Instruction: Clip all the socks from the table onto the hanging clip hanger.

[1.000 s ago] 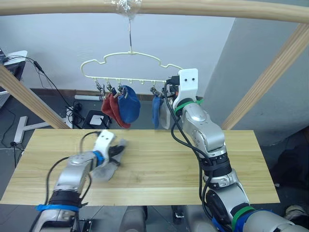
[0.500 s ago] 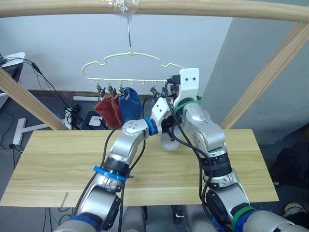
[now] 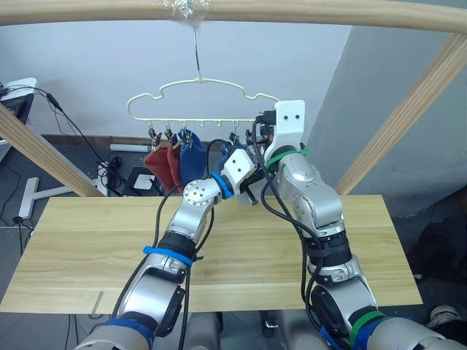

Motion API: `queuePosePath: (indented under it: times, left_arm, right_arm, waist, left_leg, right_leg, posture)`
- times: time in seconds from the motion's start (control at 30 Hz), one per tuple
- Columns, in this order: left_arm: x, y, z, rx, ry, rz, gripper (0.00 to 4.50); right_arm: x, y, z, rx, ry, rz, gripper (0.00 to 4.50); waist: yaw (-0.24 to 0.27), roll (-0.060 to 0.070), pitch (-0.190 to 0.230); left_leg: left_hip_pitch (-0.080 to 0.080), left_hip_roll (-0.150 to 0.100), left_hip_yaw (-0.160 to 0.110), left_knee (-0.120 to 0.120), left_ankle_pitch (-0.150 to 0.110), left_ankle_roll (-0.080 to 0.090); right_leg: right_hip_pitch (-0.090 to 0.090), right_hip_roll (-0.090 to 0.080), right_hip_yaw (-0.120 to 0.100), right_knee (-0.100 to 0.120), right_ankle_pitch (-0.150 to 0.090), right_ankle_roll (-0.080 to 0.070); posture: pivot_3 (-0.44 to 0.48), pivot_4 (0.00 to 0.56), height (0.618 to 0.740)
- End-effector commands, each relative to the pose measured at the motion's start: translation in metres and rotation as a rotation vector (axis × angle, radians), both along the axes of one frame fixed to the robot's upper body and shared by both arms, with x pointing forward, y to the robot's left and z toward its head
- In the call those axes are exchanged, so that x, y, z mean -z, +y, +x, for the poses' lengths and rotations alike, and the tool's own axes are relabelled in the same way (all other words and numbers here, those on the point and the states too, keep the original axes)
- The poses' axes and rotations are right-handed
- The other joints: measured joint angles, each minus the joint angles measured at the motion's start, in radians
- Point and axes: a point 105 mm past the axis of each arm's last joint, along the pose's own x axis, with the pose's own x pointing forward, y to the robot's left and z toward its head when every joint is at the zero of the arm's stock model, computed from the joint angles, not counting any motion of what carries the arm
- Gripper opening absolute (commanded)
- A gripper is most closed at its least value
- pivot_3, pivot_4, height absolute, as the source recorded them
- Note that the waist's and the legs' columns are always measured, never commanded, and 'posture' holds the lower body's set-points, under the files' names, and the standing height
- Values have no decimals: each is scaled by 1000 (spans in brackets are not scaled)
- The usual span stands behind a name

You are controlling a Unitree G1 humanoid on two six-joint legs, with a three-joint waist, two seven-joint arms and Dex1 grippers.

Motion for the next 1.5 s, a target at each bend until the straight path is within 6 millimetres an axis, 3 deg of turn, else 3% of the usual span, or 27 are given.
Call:
queuePosePath:
  times: [0.03, 0.43, 0.93, 1.03, 1.2, 1.23, 1.37, 1.5]
  left_arm:
    - [1, 1, -4, 8, -73, 16, 23]
    - [-18, 9, 8, -116, -270, -8, 23]
    - [-32, 5, 13, -142, -303, -55, 23]
    - [-35, 3, 13, -137, -301, -66, 0]
    - [-34, 4, 8, -105, -274, -90, 0]
    - [-33, 5, 8, -103, -270, -89, 561]
    - [-22, 13, 5, -101, -211, -62, 1667]
    - [-14, 19, -2, -81, -148, -52, 2854]
  right_arm:
    - [-31, 18, -14, -61, -101, 64, 0]
    - [-28, 17, -15, -64, -91, 58, 0]
    - [-23, 20, -15, -89, -54, 81, 0]
    - [-22, 19, -17, -92, -47, 108, 802]
    - [-26, 12, -18, -77, -66, 132, 2570]
    - [-26, 11, -19, -76, -67, 135, 2972]
    - [-19, 9, -33, -139, -71, 80, 4353]
    - [-11, 8, -46, -203, -72, 5, 4500]
  waist:
    - [0, 0, 0]
    - [0, 0, 0]
    - [0, 0, 0]
    - [0, 0, 0]
    - [0, 0, 0]
    - [0, 0, 0]
    - [-1, 0, 0]
    - [-3, 0, 0]
  left_leg:
    - [0, 0, 0, 0, 0, 0]
    - [0, 0, 0, 0, 0, 0]
    - [0, 0, 0, 0, 0, 0]
    - [0, 0, 0, 0, 0, 0]
    - [0, 0, 1, 0, 0, 0]
    - [0, 0, 1, 0, 0, 0]
    - [0, 0, 1, 0, 0, 0]
    - [-1, 1, 2, 0, -1, 1]
  right_leg:
    - [0, 0, 0, 0, 0, 0]
    - [0, 0, 0, 0, 0, 0]
    - [0, 0, 0, 0, 0, 0]
    - [0, 0, 0, 0, 0, 0]
    - [0, 0, 0, 0, 0, 0]
    - [0, 0, 0, 0, 0, 0]
    - [-1, 0, 0, 0, 0, 0]
    - [-2, 0, 0, 0, 0, 0]
  posture:
    - [-99, 242, 692]
    - [-103, 241, 692]
    - [-101, 244, 692]
    - [-101, 244, 692]
    - [-99, 246, 692]
    - [-95, 245, 692]
    - [-93, 246, 692]
    - [-87, 244, 692]
